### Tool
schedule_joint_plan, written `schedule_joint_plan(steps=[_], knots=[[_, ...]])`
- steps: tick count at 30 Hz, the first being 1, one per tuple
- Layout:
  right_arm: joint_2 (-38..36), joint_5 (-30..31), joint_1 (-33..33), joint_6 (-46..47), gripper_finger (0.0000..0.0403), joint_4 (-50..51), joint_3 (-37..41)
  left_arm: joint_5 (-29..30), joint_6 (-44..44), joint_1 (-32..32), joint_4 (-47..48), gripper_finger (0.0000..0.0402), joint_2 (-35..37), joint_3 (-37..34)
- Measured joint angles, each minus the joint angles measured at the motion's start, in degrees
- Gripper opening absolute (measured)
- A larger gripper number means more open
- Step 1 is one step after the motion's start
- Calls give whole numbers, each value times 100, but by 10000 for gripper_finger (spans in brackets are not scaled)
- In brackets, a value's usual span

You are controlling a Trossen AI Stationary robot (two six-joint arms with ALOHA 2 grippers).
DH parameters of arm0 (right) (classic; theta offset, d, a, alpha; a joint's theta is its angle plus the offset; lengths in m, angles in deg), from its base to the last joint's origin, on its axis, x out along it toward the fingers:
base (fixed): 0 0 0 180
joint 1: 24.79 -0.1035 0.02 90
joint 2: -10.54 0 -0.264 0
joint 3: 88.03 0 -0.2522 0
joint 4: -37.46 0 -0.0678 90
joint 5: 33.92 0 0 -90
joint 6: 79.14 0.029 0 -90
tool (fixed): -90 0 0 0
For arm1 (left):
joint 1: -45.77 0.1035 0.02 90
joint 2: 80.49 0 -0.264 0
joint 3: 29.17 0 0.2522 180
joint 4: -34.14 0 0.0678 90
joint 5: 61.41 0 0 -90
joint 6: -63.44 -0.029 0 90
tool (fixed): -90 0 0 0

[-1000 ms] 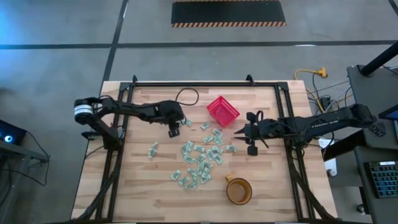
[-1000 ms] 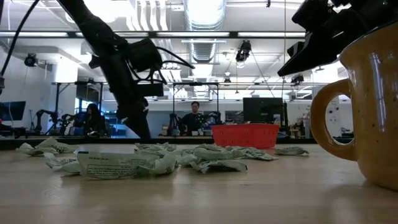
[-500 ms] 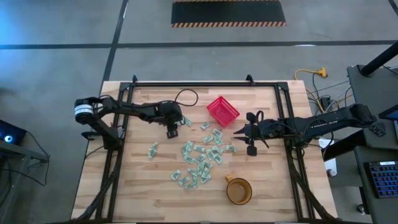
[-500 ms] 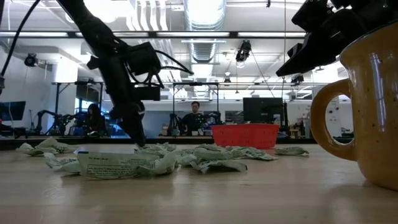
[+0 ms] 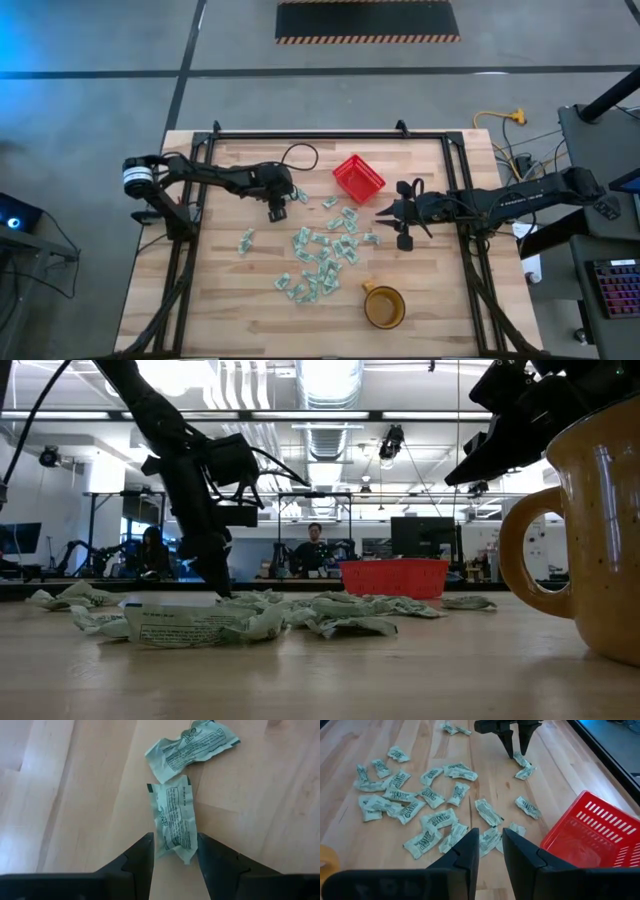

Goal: Pick and place Stevia / Truvia into bins
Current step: Put the stevia packet into the red basket

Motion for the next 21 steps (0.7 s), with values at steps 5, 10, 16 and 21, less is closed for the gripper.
schedule_joint_plan(steps=[5,10,16,21], knots=[[0,0,0,69,68,6,19,-89,5,-3,9,73,45,-2],[0,0,0,112,71,11,44,-140,141,-11,14,9,247,-2],[0,3,1,215,77,8,137,-19,442,-80,-3,19,844,-28],[0,30,2,219,73,4,234,-51,173,-259,-802,19,1240,-44]])
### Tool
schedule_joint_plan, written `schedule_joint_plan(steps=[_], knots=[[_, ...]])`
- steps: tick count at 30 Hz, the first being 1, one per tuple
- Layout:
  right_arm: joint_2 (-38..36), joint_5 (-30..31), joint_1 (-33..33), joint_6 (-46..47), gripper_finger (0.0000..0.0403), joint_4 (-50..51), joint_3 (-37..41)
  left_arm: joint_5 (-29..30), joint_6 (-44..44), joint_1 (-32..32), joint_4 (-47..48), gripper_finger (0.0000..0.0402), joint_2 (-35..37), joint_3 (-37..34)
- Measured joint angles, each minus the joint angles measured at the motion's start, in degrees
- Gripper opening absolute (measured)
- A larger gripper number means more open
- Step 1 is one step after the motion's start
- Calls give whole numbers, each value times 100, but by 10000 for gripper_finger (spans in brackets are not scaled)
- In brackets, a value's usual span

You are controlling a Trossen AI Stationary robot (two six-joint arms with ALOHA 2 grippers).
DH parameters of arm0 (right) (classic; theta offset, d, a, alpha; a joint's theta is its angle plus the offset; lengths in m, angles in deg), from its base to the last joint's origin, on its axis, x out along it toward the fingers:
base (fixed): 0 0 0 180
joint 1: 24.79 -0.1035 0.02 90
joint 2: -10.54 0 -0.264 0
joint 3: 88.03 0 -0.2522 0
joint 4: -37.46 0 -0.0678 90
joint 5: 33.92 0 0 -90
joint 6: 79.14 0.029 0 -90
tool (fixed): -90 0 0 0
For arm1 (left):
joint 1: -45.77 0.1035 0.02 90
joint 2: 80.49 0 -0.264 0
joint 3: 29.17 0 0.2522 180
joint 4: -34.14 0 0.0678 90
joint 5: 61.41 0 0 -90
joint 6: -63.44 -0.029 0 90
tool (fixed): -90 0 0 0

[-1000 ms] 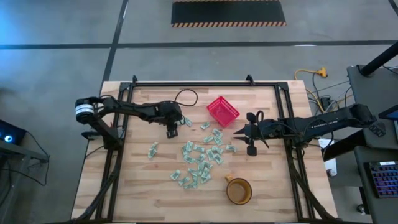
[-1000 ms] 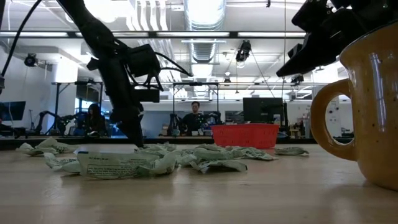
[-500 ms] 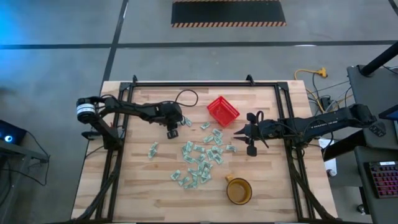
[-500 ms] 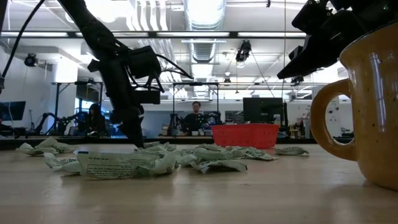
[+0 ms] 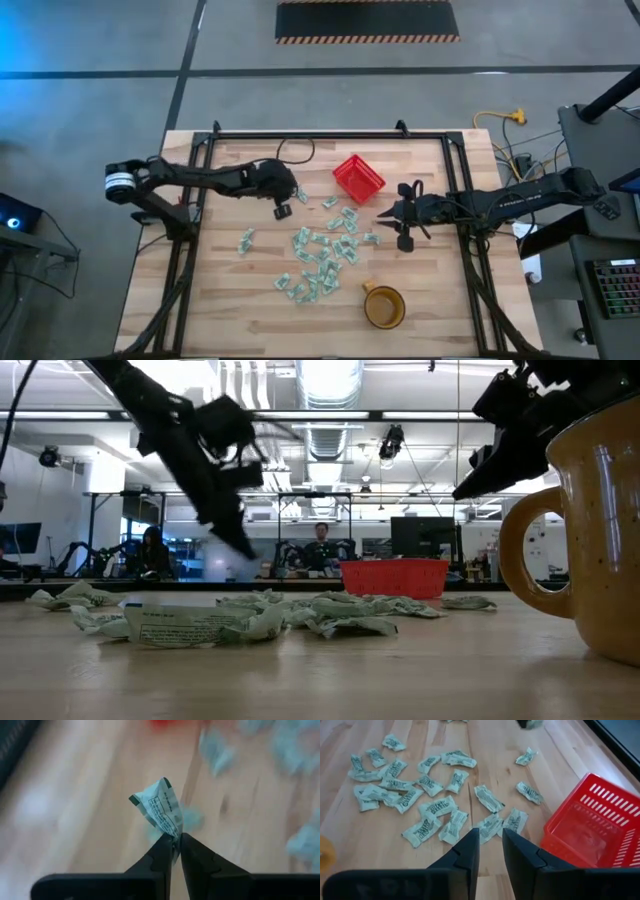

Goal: Pick and place Stevia / Truvia into bins
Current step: Put the stevia packet into the red basket

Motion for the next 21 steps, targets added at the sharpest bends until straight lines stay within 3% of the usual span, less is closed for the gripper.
schedule_joint_plan(steps=[4,11,17,21], knots=[[0,16,0,0,67,-30,38,-60,-447,-58,-1274,20,-16,20],[0,18,0,-2,65,-181,99,-423,-1076,-40,-3775,20,-879,148],[0,18,0,12,70,-179,99,-439,-1117,-27,-3865,20,-1935,1153],[0,17,0,24,71,-170,101,-445,-1115,-16,-3084,20,-2602,2024]])
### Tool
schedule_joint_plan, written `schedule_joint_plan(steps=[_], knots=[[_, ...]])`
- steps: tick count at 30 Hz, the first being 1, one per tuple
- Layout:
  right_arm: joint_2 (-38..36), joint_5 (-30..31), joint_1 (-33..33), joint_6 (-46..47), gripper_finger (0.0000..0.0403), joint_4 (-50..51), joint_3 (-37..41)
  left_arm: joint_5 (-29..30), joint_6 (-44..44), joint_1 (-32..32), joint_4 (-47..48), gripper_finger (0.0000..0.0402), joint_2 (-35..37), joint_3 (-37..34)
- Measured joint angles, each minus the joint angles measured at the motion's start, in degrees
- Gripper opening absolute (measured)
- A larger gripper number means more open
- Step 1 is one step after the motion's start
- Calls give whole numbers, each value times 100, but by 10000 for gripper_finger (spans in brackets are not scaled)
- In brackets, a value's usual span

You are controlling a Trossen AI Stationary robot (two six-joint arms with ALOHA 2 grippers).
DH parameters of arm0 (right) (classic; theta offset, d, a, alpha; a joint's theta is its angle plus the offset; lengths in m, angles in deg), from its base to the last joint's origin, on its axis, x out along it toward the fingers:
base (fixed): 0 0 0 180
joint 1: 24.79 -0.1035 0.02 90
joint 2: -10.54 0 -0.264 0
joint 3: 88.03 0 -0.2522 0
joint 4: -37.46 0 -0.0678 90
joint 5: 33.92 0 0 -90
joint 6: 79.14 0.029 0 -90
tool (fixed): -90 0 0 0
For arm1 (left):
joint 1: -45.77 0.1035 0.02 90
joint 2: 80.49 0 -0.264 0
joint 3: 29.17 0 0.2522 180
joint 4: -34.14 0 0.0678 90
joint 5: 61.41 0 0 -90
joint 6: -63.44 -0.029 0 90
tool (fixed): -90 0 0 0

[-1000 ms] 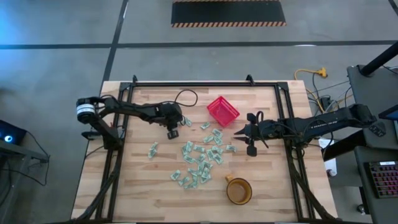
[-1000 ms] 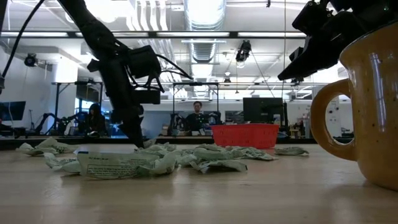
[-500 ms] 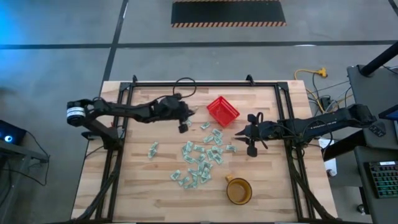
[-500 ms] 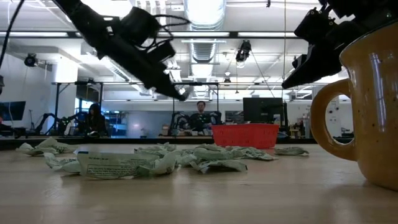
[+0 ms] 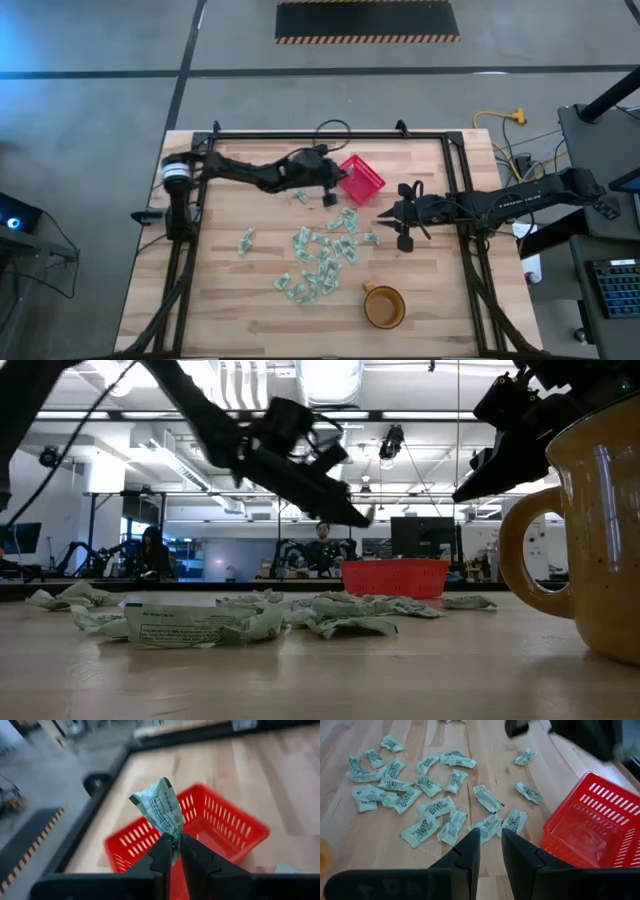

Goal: Pick and place Stevia / Truvia into bins
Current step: Put the stevia packet into the red basket

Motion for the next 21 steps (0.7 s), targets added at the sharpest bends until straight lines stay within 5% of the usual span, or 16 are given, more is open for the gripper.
schedule_joint_plan(steps=[9,21], knots=[[0,1,0,15,65,24,13,22,-59,87,2093,32,-620,1339],[34,-3,2,100,79,-289,405,19,-140,62,2664,162,-88,1318]])
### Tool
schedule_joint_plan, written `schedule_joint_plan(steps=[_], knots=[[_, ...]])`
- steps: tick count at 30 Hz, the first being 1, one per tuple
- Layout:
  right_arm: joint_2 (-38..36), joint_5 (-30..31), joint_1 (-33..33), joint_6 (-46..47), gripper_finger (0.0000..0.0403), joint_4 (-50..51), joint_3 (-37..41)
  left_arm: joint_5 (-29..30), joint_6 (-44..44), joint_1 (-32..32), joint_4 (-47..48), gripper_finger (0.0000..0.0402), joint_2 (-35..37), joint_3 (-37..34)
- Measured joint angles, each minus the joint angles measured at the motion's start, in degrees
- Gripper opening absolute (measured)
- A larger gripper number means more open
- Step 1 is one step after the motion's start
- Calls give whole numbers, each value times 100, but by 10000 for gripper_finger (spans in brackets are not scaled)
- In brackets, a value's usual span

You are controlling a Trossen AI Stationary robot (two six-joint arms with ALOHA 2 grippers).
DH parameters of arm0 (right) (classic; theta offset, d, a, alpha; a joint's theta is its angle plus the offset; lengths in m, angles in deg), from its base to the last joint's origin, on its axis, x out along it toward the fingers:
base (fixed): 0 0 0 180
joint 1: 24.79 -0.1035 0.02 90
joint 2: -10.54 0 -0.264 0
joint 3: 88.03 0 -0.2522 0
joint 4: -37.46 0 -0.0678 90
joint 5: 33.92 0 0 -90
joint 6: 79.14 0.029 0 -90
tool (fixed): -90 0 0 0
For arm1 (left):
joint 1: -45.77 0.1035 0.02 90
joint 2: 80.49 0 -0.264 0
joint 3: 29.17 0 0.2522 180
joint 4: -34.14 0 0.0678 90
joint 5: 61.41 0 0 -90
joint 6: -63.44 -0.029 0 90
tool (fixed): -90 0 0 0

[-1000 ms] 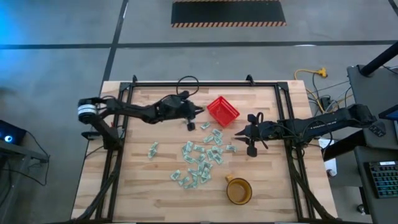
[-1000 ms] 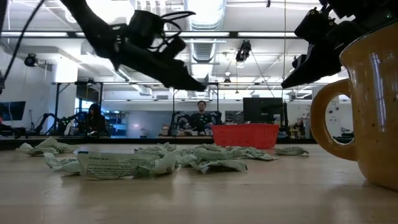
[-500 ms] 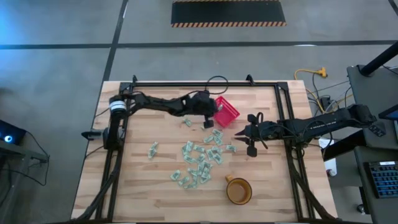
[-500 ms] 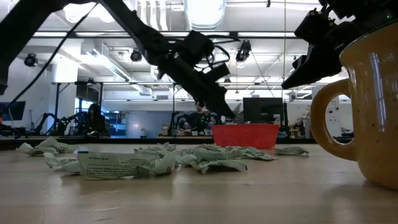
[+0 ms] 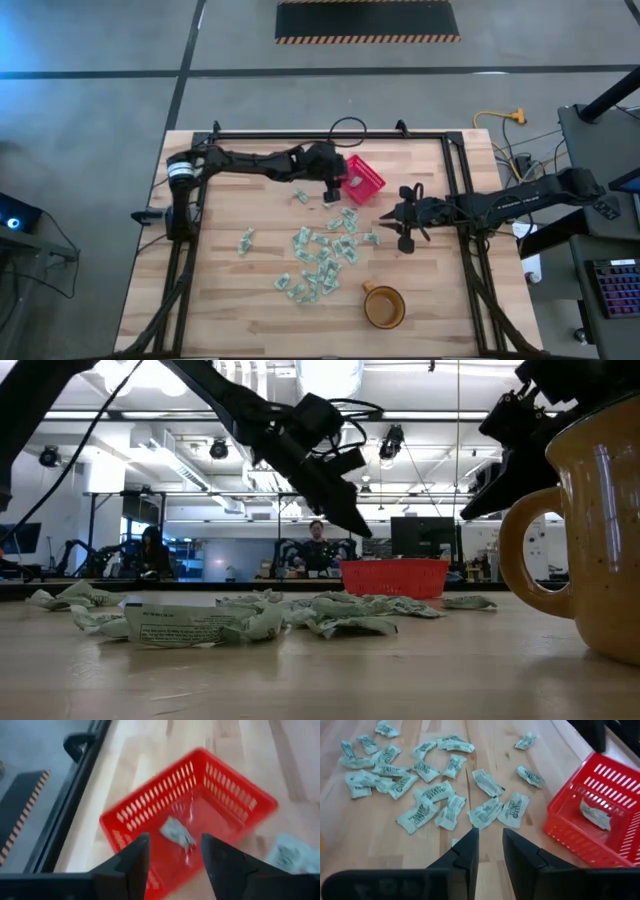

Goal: Pick and place Stevia / Truvia into bins
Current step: Put the stevia packet into the red basket

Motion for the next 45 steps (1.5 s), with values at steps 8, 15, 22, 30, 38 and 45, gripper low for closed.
schedule_joint_plan(steps=[8,15,22,30,38,45], knots=[[722,-290,0,-154,85,-537,183,-39,22,-247,1803,176,1064,-401],[1870,-494,2,-189,83,-903,-13,-38,182,-578,1745,176,2169,-1529],[2736,-498,2,-102,96,-916,-403,-21,588,-736,1177,176,3262,-2619],[3288,-494,0,-76,88,-787,-737,-11,835,-738,541,176,4146,-3467],[3183,-453,2,-192,24,-460,-996,0,1082,-738,305,176,4471,-3980],[2932,97,2,-612,9,-372,-1312,0,1084,-738,352,176,4355,-4032]])
